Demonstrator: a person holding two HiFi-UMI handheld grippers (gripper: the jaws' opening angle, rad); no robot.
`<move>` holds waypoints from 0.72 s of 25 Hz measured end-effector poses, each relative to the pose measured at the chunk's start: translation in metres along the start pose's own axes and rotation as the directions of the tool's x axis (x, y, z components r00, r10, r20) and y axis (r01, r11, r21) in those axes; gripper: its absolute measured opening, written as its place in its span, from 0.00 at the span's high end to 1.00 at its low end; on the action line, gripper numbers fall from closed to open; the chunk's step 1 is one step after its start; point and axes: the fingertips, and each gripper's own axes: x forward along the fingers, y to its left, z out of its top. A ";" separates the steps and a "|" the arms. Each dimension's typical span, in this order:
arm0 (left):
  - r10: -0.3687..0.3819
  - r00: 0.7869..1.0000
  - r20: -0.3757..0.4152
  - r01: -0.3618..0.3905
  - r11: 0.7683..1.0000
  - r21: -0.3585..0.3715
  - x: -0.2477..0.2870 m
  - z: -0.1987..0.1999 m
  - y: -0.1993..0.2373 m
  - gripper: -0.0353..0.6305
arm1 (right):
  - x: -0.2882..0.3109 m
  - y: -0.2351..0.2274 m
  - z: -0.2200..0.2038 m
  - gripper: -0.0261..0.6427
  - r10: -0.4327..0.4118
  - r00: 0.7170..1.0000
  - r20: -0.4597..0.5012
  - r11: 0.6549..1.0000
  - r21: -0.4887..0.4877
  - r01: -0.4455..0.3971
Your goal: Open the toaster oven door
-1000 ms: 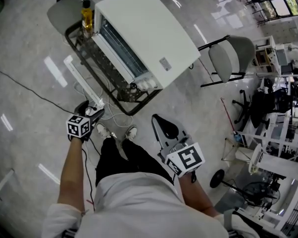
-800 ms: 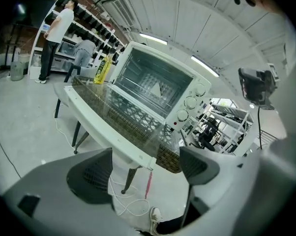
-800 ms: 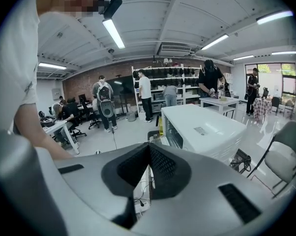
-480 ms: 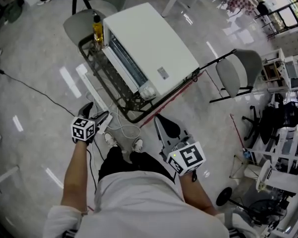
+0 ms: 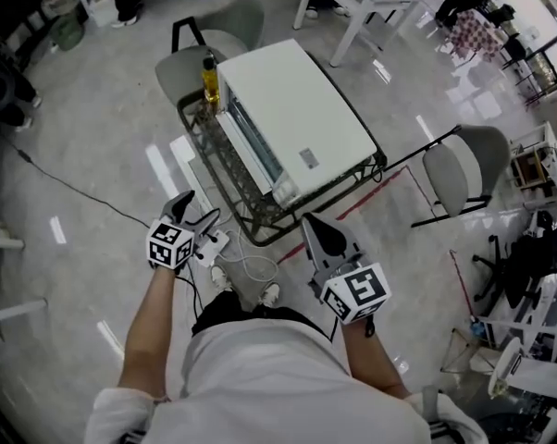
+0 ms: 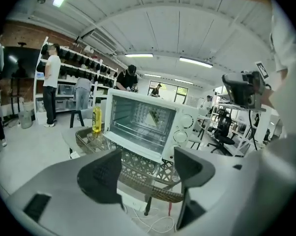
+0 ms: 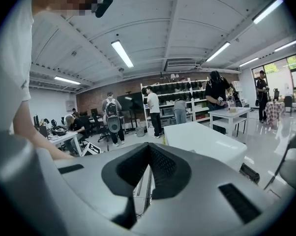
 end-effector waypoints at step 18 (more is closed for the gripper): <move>0.183 0.976 0.115 -0.199 0.969 0.148 -0.046 0.113 -0.023 0.92 | -0.023 -0.039 0.006 0.93 -0.027 0.998 0.052 0.999 0.019 0.026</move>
